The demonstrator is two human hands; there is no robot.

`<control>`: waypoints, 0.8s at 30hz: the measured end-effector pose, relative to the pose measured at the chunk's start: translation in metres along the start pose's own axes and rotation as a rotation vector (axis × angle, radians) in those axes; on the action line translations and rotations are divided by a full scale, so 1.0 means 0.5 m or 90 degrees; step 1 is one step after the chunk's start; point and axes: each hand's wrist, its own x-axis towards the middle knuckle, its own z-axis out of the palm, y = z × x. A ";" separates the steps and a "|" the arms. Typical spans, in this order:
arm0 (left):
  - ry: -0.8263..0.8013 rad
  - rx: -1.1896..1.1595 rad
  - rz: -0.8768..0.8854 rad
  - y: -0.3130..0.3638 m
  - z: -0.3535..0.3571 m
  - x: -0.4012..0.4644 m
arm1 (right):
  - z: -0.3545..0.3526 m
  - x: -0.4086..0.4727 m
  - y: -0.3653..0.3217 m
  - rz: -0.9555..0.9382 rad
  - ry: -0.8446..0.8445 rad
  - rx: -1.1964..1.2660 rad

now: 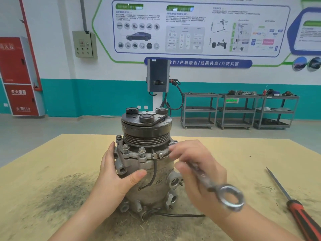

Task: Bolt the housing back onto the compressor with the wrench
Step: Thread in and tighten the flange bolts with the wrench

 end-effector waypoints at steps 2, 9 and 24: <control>0.007 -0.033 0.009 -0.002 0.001 -0.001 | 0.004 0.002 -0.010 -0.039 -0.062 -0.076; 0.010 -0.024 0.010 -0.003 -0.001 0.001 | -0.018 0.061 -0.034 0.302 0.245 0.200; 0.003 -0.004 0.004 0.012 -0.001 -0.007 | -0.056 0.052 0.055 0.722 0.365 0.637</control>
